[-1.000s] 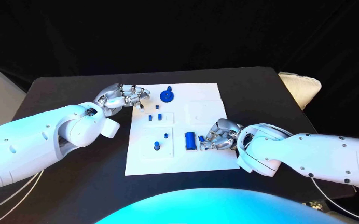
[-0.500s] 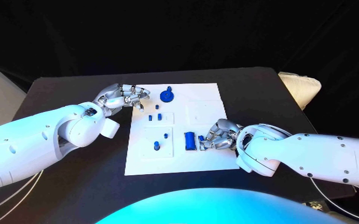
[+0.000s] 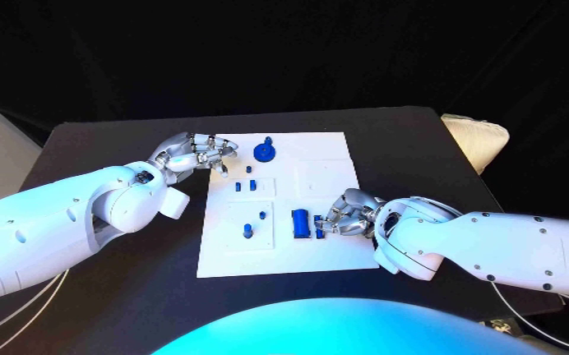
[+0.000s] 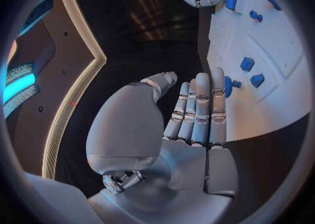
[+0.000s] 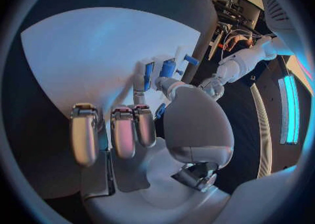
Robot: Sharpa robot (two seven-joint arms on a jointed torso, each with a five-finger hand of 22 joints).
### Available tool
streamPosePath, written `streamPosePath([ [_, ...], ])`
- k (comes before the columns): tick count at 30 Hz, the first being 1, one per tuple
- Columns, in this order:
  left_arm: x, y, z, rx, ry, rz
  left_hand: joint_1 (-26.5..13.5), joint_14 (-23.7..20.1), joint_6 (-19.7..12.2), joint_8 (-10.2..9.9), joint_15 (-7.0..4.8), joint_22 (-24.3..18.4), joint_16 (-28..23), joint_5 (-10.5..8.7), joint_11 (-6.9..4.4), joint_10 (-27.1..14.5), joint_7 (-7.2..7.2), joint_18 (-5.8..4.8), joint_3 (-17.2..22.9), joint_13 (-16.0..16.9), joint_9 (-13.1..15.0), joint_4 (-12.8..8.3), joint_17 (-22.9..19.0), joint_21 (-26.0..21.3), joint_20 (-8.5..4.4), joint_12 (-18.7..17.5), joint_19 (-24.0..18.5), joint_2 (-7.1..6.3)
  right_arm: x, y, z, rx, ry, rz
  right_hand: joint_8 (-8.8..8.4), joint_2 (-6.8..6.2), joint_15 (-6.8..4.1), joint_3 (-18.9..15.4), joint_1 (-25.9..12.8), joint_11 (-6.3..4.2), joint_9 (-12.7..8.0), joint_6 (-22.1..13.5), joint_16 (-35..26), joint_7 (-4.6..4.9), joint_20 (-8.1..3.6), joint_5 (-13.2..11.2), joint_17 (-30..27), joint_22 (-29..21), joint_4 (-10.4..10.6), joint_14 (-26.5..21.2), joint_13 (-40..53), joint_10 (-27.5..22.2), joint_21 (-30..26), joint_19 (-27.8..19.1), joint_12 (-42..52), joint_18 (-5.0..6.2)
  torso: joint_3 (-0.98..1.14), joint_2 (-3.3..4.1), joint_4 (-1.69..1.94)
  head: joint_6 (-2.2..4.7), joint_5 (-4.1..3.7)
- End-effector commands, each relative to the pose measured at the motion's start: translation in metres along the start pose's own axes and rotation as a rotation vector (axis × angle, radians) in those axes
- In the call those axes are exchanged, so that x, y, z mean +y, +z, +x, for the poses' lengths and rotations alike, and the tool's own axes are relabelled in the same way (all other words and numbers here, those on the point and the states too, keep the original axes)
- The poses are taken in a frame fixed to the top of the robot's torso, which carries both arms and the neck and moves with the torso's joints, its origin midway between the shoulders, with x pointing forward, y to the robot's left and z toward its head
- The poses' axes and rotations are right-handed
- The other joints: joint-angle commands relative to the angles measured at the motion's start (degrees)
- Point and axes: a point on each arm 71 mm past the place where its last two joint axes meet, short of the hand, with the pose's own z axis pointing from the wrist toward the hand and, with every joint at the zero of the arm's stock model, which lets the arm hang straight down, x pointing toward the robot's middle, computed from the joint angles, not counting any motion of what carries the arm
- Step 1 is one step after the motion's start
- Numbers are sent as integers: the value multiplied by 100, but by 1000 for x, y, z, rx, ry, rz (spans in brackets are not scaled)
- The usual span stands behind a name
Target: Assemble the parts on the task board
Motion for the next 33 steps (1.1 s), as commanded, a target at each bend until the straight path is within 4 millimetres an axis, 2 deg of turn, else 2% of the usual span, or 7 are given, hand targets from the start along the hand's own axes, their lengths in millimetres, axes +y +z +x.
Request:
streamPosePath([
  [1,-1,1,2,18,-2,8,48,-39,-48,29,18,-8,-4,20,1,-54,-6,30,5,-9,6,28,-9,-25,17,28,43,23,3,-1,2,5,-3,-27,5,6,-38,-64,-94,-10,-8,32,23,24,-46,-39,1424,1397,9,590,1336,453,-10,514,12,-44,2,-1,-1,0,-2],
  [14,0,1,2,16,-1,7,48,-39,-48,29,18,-8,-4,20,1,-54,-6,30,5,-9,6,28,-9,-25,17,28,43,23,0,-2,-1,7,-9,-43,2,-38,-38,-124,-92,-13,-10,24,18,19,-46,-72,1414,1394,-27,587,1333,450,-22,512,5,-42,0,-4,0,0,-5],
  [19,0,1,1,15,-1,8,48,-39,-48,29,18,-8,-4,20,1,-54,-6,30,5,-9,6,28,-9,-25,17,28,43,23,-4,-2,-6,-2,-26,-62,-10,-133,-37,-179,287,-15,-13,-15,1,26,-47,-548,1385,1381,-208,581,1314,430,-73,501,-42,-33,1,-5,-6,0,-9],
  [20,0,1,1,14,0,9,48,-39,-48,29,18,-8,-4,20,1,-54,-6,30,5,-9,6,28,-9,-25,17,28,43,23,-6,-2,-7,-8,-32,-71,-14,-183,-35,-214,404,-7,-16,-25,-4,28,-43,-752,1376,1377,-267,578,1306,422,-92,497,-60,-29,2,-3,-7,0,1],
  [23,-1,1,1,11,0,12,48,-39,-48,29,18,-8,-4,20,1,-54,-6,30,5,-9,6,28,-9,-25,17,28,43,23,-7,-2,-10,-19,-28,-85,-36,-210,-27,-253,493,5,-27,-64,-21,44,-37,-875,1346,1366,-295,571,1295,410,-138,487,-86,-21,3,-4,-6,0,-2],
  [30,-3,1,-2,-21,-5,43,69,-44,-49,34,17,-14,2,23,-2,-54,-10,32,5,-15,7,34,-11,-37,17,39,49,25,-13,6,-33,-65,92,-178,-206,-193,61,-317,716,113,-98,-339,-64,172,25,-820,1273,1289,-331,553,1221,326,-457,420,-255,32,-4,-15,-9,0,8],
  [33,-4,0,-4,-37,-11,68,76,-44,-48,35,15,-15,3,24,-4,-49,-11,32,6,-14,8,31,-11,-37,16,43,50,25,-15,13,-50,-79,180,-217,-249,-134,85,-280,843,141,-114,-403,-97,203,49,-759,1217,1247,-377,539,1193,293,-632,383,-318,62,-14,-10,10,0,12],
])
